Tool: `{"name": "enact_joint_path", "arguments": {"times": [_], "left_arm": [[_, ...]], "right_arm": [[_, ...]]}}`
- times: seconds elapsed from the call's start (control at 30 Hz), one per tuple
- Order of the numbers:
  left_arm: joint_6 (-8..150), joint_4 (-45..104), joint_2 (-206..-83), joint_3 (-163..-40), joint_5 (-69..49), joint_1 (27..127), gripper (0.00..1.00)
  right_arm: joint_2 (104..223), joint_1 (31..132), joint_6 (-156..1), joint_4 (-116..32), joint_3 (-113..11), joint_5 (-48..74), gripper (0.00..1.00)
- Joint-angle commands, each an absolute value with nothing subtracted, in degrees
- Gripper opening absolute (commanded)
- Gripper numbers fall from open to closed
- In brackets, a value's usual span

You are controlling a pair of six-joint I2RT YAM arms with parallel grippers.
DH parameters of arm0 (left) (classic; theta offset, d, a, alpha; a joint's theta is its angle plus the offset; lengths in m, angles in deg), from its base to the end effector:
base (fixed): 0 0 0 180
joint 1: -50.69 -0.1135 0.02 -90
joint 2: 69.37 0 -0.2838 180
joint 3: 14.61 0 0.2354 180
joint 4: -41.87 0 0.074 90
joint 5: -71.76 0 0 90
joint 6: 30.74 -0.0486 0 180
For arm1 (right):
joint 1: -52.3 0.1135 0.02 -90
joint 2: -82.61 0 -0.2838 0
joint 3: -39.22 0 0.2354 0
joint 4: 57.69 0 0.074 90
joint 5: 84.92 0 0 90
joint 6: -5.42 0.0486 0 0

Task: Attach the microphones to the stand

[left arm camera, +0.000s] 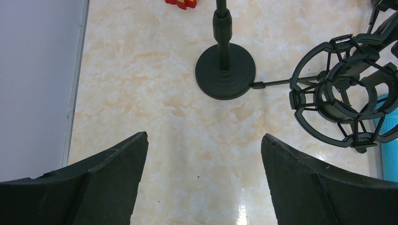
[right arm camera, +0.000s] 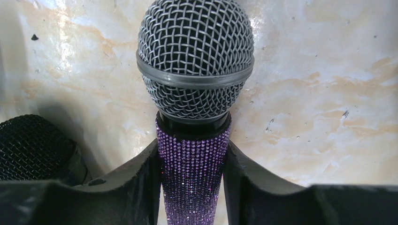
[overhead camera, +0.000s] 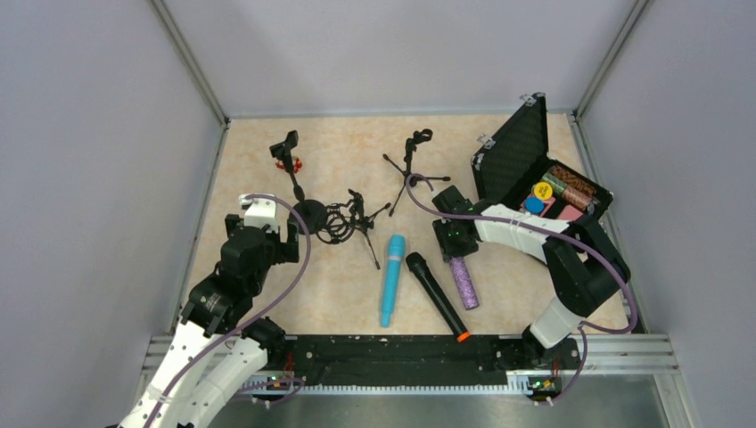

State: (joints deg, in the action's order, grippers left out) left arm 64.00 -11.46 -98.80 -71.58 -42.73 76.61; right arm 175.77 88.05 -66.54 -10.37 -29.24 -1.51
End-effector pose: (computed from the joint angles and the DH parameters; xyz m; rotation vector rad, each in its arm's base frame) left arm 0.0880 -0.0203 0.3104 0.0979 1.9764 0.0852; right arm 0.2364 0.1633 0.1822 -0.4072 2.7802 0.0568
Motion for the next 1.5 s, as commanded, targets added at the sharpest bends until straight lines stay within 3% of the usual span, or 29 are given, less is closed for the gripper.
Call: {"name": "enact_joint_path", "arguments": {"times": [0.0,0.07,0.17,0.53,0.83,1.03,1.13,1.47], "left_arm": [[63.8,-8.6,-99.1,-71.6,-42.9,76.4,0.94],[63.8,-8.6,-99.2,-71.6,-43.0,76.5,0.94],[63.8,-8.6,-99.1,-71.6,-43.0,76.5,0.95],[63.9,-8.6,-99.0,-71.6,-43.4,76.4,0.94],[64.7,-8.4,-98.2,-72.0,-42.3,76.5,0.93],[67.0,-8.5,-97.0,-76.4,-33.8,76.5,0.94],[68.7,-8.6,-97.8,-79.4,-27.0,76.4,0.99],[78.3,-8.1,-107.9,-85.4,-7.4,76.5,0.99]], "right_arm": [[176.6,89.0,-67.6,-10.6,-31.0,-1.6,0.25],[176.6,88.9,-67.8,-10.5,-31.4,-1.4,0.11],[176.5,89.0,-67.9,-10.3,-32.0,-0.9,0.0],[171.0,89.0,-68.0,-9.6,-37.3,-2.1,0.0],[159.5,88.9,-67.8,-13.8,-39.2,-4.0,0.0],[149.7,88.9,-67.7,-19.8,-36.5,-3.2,0.0],[144.8,88.8,-67.6,-23.8,-33.8,-2.8,0.0],[132.1,88.9,-67.1,-31.6,-26.9,-3.4,0.0]]}}
